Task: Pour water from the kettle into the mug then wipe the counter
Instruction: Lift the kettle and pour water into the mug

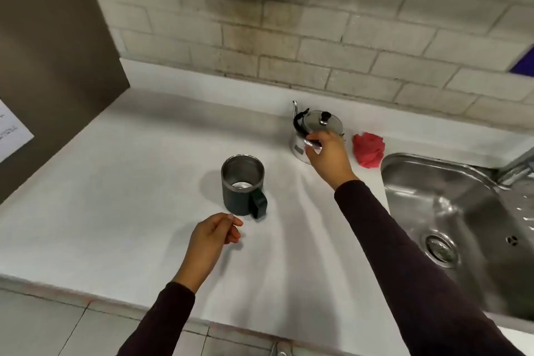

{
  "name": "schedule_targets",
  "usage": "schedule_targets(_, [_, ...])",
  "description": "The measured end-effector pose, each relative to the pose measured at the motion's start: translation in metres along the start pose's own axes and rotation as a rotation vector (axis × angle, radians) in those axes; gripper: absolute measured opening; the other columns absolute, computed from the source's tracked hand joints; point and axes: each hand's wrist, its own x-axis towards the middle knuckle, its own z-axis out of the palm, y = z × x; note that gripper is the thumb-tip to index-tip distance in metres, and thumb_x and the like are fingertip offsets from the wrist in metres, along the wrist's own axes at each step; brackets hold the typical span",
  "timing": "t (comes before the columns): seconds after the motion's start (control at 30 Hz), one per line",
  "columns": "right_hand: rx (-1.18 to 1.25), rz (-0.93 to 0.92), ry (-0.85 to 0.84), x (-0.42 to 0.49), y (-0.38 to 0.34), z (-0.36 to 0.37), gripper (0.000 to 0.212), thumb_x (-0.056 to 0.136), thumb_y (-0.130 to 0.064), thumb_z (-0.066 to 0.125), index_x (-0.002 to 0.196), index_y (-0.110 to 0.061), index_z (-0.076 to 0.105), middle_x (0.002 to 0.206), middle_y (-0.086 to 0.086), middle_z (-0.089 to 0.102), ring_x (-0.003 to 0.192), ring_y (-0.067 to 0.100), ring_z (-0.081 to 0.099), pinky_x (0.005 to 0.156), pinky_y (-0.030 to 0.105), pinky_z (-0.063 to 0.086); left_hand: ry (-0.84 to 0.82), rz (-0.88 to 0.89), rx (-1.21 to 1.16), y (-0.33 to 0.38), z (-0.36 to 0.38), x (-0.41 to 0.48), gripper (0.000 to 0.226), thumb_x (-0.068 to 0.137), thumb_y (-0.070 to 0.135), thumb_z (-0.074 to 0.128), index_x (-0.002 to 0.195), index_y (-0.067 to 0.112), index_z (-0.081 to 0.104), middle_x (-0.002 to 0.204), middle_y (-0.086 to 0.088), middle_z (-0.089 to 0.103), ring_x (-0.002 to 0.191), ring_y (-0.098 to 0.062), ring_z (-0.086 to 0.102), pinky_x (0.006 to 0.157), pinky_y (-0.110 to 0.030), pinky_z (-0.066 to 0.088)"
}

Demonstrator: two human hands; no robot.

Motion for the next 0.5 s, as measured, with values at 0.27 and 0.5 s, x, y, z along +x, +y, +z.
schedule_targets(0.27, [-0.256, -0.035, -0.250, 0.062, 0.033, 0.026, 0.040, 0.085, -0.008, 0.057, 0.124, 0.000, 0.051, 0.122, 0.022, 0.058, 0.106, 0.038, 0.057, 0.089, 0.038, 0.047, 0.199, -0.032, -0.056, 0.005, 0.026, 0.012, 0.038, 0.096, 0.014, 0.042, 0.072, 0.020, 0.071, 0.059, 0.003, 0.067, 0.058, -0.006, 0.063, 0.068, -0.022, 0.051])
schedule_targets(0.5, [-0.096, 0.107, -0.061, 0.104, 0.033, 0.010, 0.020, 0.086, -0.022, 0.052, 0.086, -0.005, 0.063, 0.079, 0.012, 0.064, 0.080, 0.035, 0.062, 0.063, 0.029, 0.038, 0.219, -0.053, -0.062, 0.004, 0.037, 0.016, 0.036, 0.096, 0.019, 0.044, 0.073, 0.026, 0.070, 0.064, 0.006, 0.069, 0.061, -0.002, 0.064, 0.066, -0.016, 0.050])
